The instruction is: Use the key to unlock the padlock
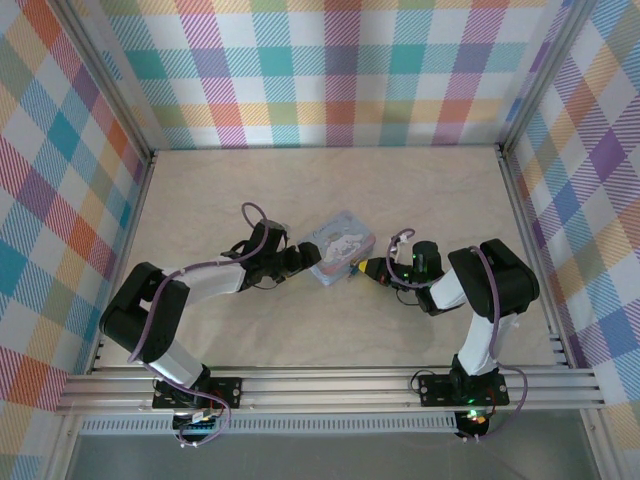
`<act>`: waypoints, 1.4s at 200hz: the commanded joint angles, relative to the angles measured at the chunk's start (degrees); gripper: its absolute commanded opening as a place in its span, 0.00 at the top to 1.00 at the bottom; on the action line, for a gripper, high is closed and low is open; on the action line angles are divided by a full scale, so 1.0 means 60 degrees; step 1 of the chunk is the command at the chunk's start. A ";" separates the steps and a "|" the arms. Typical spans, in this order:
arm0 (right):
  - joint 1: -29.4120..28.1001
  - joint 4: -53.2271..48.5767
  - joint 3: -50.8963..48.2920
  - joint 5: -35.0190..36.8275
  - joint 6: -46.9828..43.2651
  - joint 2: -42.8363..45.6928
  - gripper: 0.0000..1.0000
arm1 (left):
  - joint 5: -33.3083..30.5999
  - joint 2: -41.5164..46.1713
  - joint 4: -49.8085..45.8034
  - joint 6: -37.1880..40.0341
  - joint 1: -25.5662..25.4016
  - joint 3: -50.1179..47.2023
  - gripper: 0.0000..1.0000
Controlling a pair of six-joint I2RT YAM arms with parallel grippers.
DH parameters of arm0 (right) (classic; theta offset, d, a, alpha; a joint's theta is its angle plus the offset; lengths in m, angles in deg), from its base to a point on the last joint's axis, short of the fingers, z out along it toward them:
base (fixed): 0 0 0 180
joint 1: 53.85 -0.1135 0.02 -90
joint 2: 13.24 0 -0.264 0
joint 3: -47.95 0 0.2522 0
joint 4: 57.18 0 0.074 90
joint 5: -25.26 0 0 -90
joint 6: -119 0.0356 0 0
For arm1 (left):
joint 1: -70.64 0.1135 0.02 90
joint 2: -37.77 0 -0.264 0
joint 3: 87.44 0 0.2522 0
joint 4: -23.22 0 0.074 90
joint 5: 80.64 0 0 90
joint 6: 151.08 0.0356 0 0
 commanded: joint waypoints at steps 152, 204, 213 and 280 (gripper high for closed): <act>-0.0029 -0.8906 0.0080 0.2080 -0.1723 0.7004 1.00 | -0.2573 0.1540 -0.3493 0.1006 0.0585 0.0752 0.00; -0.0052 -1.3691 0.0774 0.1817 -0.1144 0.8531 1.00 | -0.3674 0.3135 -0.4346 0.1242 0.0605 0.0169 0.00; -0.0061 -1.4418 0.0823 0.1895 -0.1054 0.8548 1.00 | -0.3819 0.3351 -0.4459 0.1210 0.0620 0.0042 0.00; -0.0168 -1.4125 0.0277 0.2112 -0.0947 0.7640 1.00 | -0.4070 0.4083 -0.4911 0.1147 0.0602 -0.0316 0.00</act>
